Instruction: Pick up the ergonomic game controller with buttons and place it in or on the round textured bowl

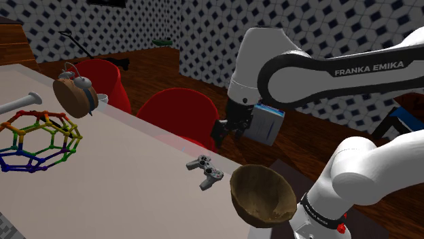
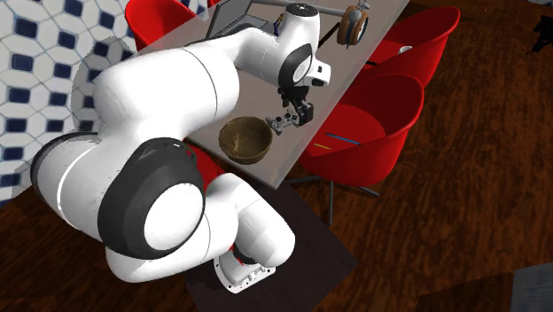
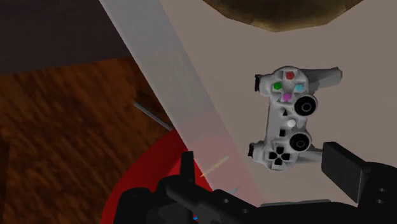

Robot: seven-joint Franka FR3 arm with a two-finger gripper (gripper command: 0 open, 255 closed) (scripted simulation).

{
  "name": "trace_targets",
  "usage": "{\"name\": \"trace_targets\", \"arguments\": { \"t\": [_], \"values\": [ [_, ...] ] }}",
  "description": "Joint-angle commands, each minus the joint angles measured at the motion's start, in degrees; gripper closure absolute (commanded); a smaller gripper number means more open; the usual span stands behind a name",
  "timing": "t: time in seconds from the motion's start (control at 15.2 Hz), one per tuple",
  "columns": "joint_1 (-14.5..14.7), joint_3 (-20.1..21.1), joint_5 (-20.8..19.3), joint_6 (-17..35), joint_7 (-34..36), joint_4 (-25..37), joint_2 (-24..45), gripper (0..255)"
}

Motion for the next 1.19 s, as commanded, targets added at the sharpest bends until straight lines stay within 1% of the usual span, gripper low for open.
{"name": "trace_targets", "arguments": {
  "t": [0.0,0.26,0.73,0.79,1.12],
  "values": [
    [0.0,3.0,0.6,3.5,2.8,0.7,3.4,0],
    [-0.7,9.3,0.3,10.5,8.7,2.0,10.7,0],
    [-1.5,11.5,-0.2,16.7,9.8,-0.1,14.7,0],
    [-1.7,12.0,-0.4,18.2,10.0,-0.6,15.8,0],
    [-1.7,12.0,-0.4,18.2,10.0,-0.6,15.8,0]
  ]
}}
